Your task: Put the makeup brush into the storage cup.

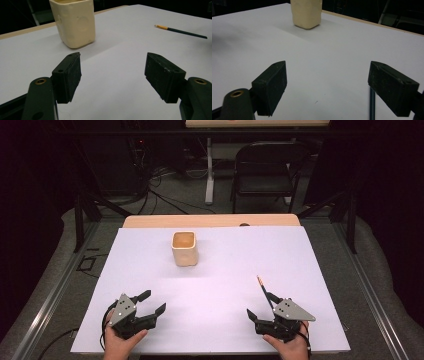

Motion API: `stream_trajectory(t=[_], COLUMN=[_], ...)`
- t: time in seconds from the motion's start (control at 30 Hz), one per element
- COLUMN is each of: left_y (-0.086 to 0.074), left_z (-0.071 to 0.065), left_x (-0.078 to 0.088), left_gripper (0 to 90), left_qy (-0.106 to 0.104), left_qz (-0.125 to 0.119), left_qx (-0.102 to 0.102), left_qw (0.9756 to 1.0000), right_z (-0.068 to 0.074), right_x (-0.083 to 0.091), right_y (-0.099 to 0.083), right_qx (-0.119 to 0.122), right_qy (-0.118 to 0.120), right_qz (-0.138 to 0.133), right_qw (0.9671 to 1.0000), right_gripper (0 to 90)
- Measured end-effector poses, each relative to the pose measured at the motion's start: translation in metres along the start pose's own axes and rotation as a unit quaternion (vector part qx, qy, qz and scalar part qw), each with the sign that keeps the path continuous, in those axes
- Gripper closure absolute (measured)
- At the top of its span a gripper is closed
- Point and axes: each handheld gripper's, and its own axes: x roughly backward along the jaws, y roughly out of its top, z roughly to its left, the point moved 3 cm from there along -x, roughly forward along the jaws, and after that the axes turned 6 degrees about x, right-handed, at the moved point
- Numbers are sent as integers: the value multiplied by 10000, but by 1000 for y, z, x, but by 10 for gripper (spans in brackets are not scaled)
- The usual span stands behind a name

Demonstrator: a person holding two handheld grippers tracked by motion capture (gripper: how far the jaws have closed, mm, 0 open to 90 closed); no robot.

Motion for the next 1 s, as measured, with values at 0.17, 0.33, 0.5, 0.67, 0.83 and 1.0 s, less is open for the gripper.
stream_trajectory(t=[0.17,0.33,0.5,0.67,0.83,1.0], left_y=[-2,-1,-1,-1,-1,-2], left_z=[2,3,2,1,1,3], left_x=[1,2,2,2,4,5], left_gripper=[296,296,296,296,296,296], left_qy=[14,42,49,38,87,128], left_qz=[72,66,85,120,119,192], left_qx=[61,78,66,45,47,69], left_qw=[10000,9999,9999,9999,9999,9997], right_z=[1,2,4,5,5,5], right_x=[-1,-3,-3,-4,-5,-9], right_y=[1,1,1,2,5,7], right_qx=[26,88,88,100,137,197], right_qy=[52,100,142,156,146,153], right_qz=[74,173,239,278,455,746], right_qw=[10000,9998,9996,9994,9988,9969], right_gripper=[148,147,147,147,147,148])
